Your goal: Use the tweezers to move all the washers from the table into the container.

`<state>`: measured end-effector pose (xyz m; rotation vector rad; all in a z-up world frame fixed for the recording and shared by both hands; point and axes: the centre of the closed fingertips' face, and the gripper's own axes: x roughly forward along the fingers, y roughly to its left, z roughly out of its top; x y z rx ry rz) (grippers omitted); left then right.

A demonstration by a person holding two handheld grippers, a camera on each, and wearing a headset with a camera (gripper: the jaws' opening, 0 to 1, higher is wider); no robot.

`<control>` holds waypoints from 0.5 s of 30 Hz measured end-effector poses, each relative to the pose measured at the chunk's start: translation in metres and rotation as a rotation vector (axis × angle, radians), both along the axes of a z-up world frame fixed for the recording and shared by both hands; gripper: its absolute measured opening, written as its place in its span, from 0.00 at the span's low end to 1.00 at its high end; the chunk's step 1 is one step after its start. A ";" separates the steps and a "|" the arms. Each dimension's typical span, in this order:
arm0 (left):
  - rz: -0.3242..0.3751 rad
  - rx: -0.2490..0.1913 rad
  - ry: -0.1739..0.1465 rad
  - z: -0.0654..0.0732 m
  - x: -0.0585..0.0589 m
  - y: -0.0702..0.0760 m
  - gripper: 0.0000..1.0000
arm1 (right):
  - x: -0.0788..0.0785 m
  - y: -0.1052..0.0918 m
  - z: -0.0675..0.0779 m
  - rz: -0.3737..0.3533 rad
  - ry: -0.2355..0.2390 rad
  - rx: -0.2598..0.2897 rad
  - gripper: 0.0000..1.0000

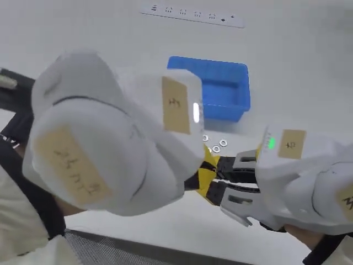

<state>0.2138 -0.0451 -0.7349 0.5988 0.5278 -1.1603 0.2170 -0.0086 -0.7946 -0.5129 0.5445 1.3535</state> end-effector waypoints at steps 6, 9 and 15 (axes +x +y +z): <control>0.213 -0.103 -0.018 0.007 0.016 0.013 0.03 | 0.006 0.003 0.002 -0.034 0.018 0.023 0.03; 0.331 -0.186 0.000 0.010 0.023 0.022 0.16 | 0.012 0.005 0.001 -0.052 0.028 0.037 0.02; 0.604 -0.228 0.015 -0.006 0.022 0.070 0.23 | 0.034 0.012 0.003 -0.101 0.043 0.084 0.02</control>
